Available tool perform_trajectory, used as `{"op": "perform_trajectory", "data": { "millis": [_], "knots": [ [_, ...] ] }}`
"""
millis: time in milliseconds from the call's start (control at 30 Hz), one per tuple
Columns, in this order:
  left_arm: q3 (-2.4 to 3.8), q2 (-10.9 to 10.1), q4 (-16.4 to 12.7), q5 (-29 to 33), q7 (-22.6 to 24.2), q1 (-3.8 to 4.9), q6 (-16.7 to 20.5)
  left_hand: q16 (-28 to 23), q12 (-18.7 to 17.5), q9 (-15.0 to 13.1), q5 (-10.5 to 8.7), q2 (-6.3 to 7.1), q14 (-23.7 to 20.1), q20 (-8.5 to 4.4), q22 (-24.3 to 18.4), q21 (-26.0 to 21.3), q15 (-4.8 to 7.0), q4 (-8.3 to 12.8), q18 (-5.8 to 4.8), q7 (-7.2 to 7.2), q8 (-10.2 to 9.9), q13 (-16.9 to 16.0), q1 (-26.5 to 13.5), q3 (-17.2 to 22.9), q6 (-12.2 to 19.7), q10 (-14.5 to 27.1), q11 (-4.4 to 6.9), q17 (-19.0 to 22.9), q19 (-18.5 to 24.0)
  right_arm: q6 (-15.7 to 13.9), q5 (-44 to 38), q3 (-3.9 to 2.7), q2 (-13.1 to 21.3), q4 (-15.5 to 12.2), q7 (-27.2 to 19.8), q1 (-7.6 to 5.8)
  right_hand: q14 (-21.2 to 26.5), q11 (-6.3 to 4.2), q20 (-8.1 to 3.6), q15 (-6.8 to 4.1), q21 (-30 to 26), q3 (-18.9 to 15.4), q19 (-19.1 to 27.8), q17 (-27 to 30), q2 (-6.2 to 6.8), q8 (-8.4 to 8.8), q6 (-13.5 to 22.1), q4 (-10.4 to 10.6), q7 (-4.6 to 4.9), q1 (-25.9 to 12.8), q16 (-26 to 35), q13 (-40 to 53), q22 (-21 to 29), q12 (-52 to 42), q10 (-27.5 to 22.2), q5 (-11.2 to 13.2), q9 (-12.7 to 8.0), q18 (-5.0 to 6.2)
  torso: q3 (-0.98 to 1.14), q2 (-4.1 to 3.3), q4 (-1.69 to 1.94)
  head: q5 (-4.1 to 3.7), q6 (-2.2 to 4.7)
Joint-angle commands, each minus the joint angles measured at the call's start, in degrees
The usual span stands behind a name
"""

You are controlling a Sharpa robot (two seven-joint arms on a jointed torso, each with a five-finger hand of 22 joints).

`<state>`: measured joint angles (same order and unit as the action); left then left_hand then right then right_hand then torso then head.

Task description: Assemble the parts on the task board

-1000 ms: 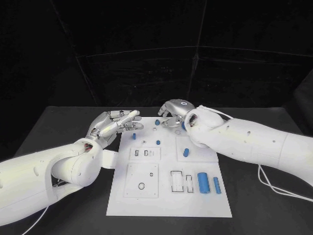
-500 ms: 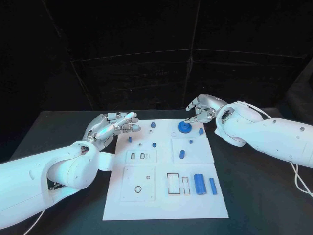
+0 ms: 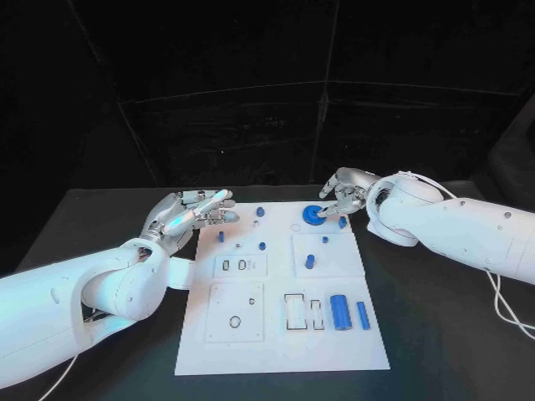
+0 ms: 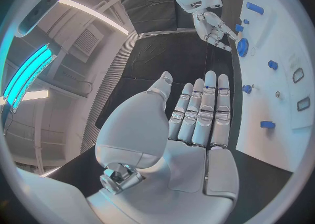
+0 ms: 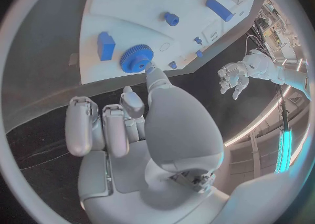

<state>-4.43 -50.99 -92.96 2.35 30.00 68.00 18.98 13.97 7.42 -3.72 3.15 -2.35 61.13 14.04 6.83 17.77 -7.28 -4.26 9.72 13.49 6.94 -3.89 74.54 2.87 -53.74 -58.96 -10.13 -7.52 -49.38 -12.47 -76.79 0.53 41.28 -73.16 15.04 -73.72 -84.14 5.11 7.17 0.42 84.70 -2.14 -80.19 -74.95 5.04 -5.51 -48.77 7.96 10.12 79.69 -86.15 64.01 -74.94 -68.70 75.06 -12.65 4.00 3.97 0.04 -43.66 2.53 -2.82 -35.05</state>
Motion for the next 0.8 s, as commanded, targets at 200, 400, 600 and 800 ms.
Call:
{"op": "perform_trajectory", "data": {
  "millis": [200,400,600,800],
  "knots": [
    [0.05,0.4,0.2,-0.3,0.3,0.08,-1.4,-0.4,-0.3,-0.1,0.12,-0.22,0.1,0.02,-0.1,-0.1,-0.32,0.2,0.78,0.12,-0.2,0.0,-0.1,-0.1,0.1,0.1,-0.19,-0.1,-0.4,1.9,-2.8,-0.02,-2.2,1.4,0.5,0.04,-3.8,-0.04,0.06,0.43,0.5,0.1,-0.7,-4.2,-0.70,-0.75,-0.2,0.3,0.03,1.5,-0.7,4.7,-2.5,-4.1,2.1,-0.4,0.1,-1.21,-0.01,-0.02,0.15,-0.29,-0.14],
    [0.05,0.5,0.3,-0.3,0.1,0.08,-1.7,-0.4,-0.3,-0.1,0.12,-0.26,0.1,0.02,-0.1,-0.2,-0.31,0.2,0.78,0.11,-0.2,0.0,0.0,-0.1,0.1,0.1,-0.18,-0.1,-0.4,2.1,-3.5,-0.01,-3.2,2.0,0.2,0.32,-3.8,-0.08,0.06,0.42,0.6,0.2,-0.9,-4.6,-1.23,-1.08,-0.5,0.0,-0.03,2.0,-0.8,6.5,-2.8,-5.6,2.9,-0.4,0.1,-1.26,0.00,-0.02,0.14,-0.04,-0.26],
    [0.05,0.5,0.4,-0.3,0.0,0.08,-2.0,-0.5,-0.3,-0.1,0.13,-0.34,0.0,0.02,-0.1,-0.2,-0.31,0.3,0.78,0.10,-0.2,0.0,0.1,0.0,0.1,0.1,-0.18,-0.1,-0.4,3.2,-4.4,0.00,-3.5,2.1,0.5,0.68,-3.8,-0.20,0.01,0.33,0.7,0.4,-1.1,-4.7,-1.75,-1.61,-1.3,-0.4,-0.19,2.6,-0.9,7.1,-3.0,-6.1,2.9,-0.4,0.2,-1.31,-0.01,-0.01,0.05,-0.08,-0.40],
    [0.05,0.5,0.5,-0.3,-0.1,0.08,-2.1,-0.5,-0.4,-0.1,0.14,-0.50,0.0,0.02,-0.2,-0.3,-0.31,0.4,0.79,0.09,-0.2,0.0,0.3,0.1,0.2,0.2,-0.17,-0.1,-0.4,4.0,-5.1,0.01,-3.3,2.0,0.8,0.88,-3.9,-0.27,-0.03,0.28,0.8,0.4,-1.2,-4.9,-1.88,-1.86,-1.7,-0.5,-0.28,2.7,-0.9,7.7,-3.2,-6.5,3.2,-0.4,0.2,-1.34,0.02,-0.02,-0.01,-0.06,-0.59]
  ]
}}
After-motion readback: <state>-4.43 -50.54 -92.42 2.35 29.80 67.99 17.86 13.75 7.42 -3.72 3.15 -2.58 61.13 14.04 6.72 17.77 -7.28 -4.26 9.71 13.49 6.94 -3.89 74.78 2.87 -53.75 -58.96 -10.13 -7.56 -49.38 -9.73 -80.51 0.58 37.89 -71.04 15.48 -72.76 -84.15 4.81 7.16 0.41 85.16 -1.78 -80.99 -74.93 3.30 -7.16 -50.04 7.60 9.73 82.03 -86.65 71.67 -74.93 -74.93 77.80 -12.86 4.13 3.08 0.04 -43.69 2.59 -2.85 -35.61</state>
